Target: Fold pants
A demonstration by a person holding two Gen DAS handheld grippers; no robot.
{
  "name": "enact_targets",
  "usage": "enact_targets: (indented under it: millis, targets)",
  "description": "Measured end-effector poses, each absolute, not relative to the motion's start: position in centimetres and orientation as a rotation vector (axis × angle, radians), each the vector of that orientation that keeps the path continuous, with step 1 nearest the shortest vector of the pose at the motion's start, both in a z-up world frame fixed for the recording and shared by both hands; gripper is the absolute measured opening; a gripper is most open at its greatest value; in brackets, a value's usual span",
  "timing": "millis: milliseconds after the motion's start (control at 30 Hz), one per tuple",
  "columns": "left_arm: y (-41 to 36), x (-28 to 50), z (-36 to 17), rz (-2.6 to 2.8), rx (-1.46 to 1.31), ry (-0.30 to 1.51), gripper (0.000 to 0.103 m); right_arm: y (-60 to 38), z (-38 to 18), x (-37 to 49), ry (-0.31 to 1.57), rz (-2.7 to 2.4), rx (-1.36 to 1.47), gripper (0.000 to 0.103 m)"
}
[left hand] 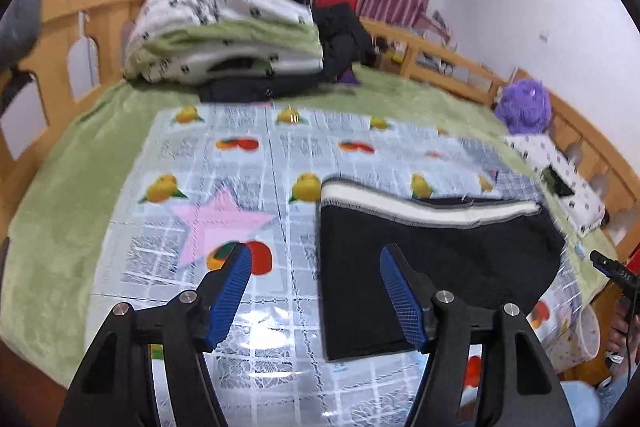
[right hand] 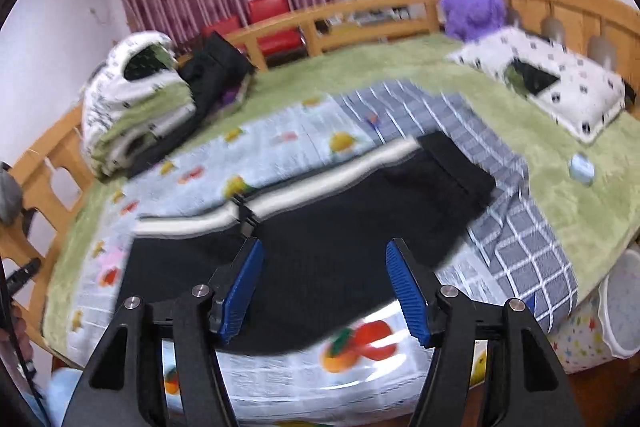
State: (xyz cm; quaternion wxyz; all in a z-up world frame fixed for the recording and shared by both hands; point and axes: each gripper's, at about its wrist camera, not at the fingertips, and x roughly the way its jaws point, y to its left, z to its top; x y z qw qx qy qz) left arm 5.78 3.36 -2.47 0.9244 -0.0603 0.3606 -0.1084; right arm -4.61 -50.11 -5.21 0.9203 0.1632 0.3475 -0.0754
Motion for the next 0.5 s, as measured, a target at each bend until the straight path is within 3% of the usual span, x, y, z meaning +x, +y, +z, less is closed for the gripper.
enact_targets:
  millis: [133,233,433,500]
  targets:
    - [2.3,9.8,-6.4,-0.26,-0.14,0.827,0.065,-52.9,-11.7,-2.2,0.827,-0.178,0.428,0.063]
    - [0.9,12.9,-8.8,-0.293,-0.138,0.874,0.065,-54.3,-15.5,-0.1,0.891,-0.178,0.507,0.058]
    - [-1.8,19.3,-13.2,-0.342,-0.164,0.981,0.064,-55.8,-18.3,3.1,0.836,-0.185,0.627,0.058]
    - [-2.6,20.9,-14.7,-0.392,-0.195,1.019,0.063,-55.7,-18.5,4.0,0.829,-0.183,0.646,0.051]
